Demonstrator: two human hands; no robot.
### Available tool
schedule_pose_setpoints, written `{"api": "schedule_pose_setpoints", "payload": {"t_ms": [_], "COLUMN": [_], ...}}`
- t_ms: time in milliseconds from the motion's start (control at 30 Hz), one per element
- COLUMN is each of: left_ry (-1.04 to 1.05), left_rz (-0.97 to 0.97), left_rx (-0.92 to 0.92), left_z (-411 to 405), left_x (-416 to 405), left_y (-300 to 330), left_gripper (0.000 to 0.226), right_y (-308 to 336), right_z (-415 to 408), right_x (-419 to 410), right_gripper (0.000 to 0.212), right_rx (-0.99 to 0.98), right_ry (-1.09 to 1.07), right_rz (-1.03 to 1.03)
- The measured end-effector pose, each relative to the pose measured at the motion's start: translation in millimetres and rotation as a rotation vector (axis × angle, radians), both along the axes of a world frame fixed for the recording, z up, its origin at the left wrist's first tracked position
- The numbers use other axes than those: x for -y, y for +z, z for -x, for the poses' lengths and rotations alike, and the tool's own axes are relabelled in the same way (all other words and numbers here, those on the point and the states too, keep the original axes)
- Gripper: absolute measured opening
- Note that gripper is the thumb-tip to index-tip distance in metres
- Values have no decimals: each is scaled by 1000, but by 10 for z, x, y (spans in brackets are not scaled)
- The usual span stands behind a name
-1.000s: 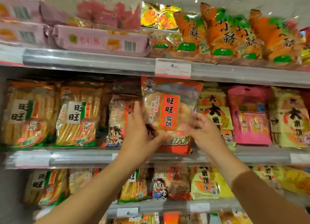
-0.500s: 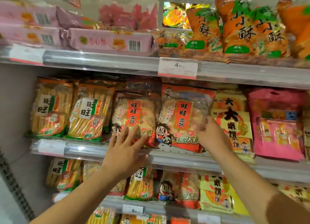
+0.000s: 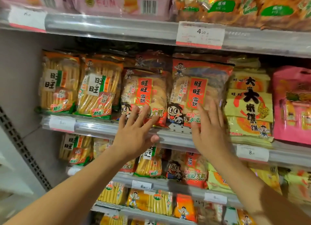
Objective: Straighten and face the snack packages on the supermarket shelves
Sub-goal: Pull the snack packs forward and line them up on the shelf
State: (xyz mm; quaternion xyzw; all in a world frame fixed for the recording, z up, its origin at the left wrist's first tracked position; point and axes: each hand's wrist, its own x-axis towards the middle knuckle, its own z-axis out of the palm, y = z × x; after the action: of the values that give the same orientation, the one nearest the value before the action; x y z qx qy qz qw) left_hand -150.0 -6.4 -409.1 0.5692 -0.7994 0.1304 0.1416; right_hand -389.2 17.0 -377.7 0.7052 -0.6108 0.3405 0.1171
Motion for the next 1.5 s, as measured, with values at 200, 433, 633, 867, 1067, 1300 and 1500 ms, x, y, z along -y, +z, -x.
{"api": "schedule_pose_setpoints", "payload": {"t_ms": [200, 433, 633, 867, 1067, 1300, 1500], "left_ry": [-168, -253, -459, 95, 157, 374, 241], "left_rz": [157, 324, 105, -334, -549, -569, -368], "left_rx": [-29, -35, -75, -895, -1134, -1036, -956], "left_z": [-131, -677, -854, -1476, -1566, -1428, -1460], "left_x": [-24, -170, -451, -237, 86, 256, 158], "left_y": [-111, -644, -1170, -1571, -1675, -1685, -1535], "left_gripper": [65, 53, 69, 85, 96, 84, 64], "right_y": [-406, -687, -762, -933, -1484, -1874, -2122], "right_z": [-628, -774, -822, -976, -1258, -1267, -1188], "right_x": [-95, 7, 40, -70, -562, 142, 628], "right_gripper": [53, 52, 53, 56, 68, 59, 96], "right_rx": [-214, -358, -306, -215, 96, 806, 714], "right_ry": [201, 0, -78, -175, 81, -251, -233], "right_rz": [-8, 176, 200, 146, -161, -591, -731]}}
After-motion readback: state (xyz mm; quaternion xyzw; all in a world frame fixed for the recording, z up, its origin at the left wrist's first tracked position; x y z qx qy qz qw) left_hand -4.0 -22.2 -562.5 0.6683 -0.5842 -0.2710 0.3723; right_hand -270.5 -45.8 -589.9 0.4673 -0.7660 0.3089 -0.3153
